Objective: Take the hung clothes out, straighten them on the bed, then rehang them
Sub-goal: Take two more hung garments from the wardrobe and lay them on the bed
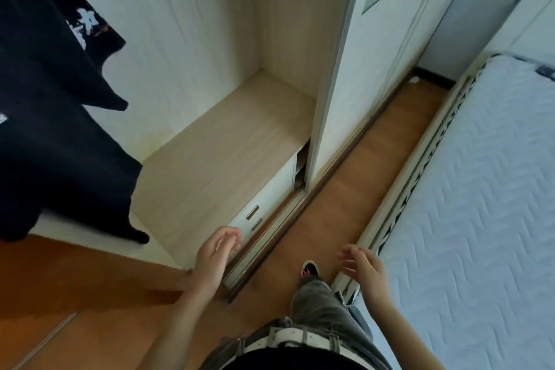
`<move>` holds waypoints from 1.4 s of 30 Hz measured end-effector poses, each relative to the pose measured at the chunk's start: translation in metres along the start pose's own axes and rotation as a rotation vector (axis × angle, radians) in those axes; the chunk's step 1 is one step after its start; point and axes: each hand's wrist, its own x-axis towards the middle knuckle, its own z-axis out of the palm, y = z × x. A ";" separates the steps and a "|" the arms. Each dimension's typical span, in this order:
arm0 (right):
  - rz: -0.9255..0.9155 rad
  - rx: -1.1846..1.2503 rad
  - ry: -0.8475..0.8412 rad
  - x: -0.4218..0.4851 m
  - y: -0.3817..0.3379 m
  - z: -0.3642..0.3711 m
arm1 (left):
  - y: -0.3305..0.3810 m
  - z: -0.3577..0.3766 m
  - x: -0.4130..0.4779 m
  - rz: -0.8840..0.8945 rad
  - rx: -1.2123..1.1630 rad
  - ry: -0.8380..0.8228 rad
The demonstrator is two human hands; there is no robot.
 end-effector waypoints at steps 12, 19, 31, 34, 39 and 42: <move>-0.222 -0.115 -0.649 0.121 -0.209 0.127 | 0.138 -0.022 0.026 0.114 -0.126 0.437; -0.576 -0.085 -0.902 0.087 -0.369 0.268 | 0.263 -0.114 0.018 0.499 0.032 0.775; -0.776 0.076 -1.334 -0.086 -0.550 0.433 | 0.454 -0.274 -0.032 0.744 0.412 1.659; -0.634 0.050 -1.435 -0.129 -0.564 0.467 | 0.471 -0.320 -0.034 0.348 0.500 1.734; -0.259 -0.025 -1.616 -0.186 -0.565 0.510 | 0.476 -0.368 -0.024 0.062 0.216 1.343; -0.046 0.191 -1.578 -0.207 -0.565 0.522 | 0.474 -0.378 -0.027 0.178 -0.127 1.183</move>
